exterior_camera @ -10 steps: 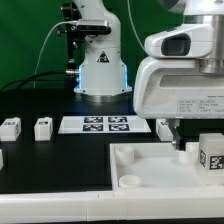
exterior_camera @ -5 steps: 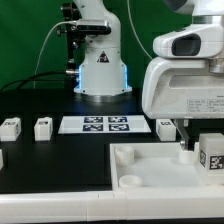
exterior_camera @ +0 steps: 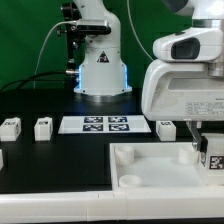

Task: Assemble one leg

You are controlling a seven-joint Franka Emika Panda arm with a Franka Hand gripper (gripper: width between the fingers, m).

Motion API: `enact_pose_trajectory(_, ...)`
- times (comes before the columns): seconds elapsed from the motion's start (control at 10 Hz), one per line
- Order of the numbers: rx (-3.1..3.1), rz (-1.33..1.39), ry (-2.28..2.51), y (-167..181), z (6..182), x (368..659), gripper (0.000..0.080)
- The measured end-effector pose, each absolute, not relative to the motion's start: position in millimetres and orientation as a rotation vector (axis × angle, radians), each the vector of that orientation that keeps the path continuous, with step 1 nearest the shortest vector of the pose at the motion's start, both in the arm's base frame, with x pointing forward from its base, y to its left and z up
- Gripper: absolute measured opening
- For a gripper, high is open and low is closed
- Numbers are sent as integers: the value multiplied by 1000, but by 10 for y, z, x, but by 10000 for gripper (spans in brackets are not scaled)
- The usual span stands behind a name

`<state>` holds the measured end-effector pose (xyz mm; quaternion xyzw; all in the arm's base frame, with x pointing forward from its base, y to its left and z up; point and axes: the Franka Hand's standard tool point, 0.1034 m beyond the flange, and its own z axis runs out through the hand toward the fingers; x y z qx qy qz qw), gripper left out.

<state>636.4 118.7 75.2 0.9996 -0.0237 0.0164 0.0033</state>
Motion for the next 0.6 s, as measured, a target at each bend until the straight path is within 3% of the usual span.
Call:
enact_pose_trajectory(0.3,3133,51,-181,1190,751,6364,291)
enact_pose_trajectory(0.6,3075,44,-626,1162,752,6356,292)
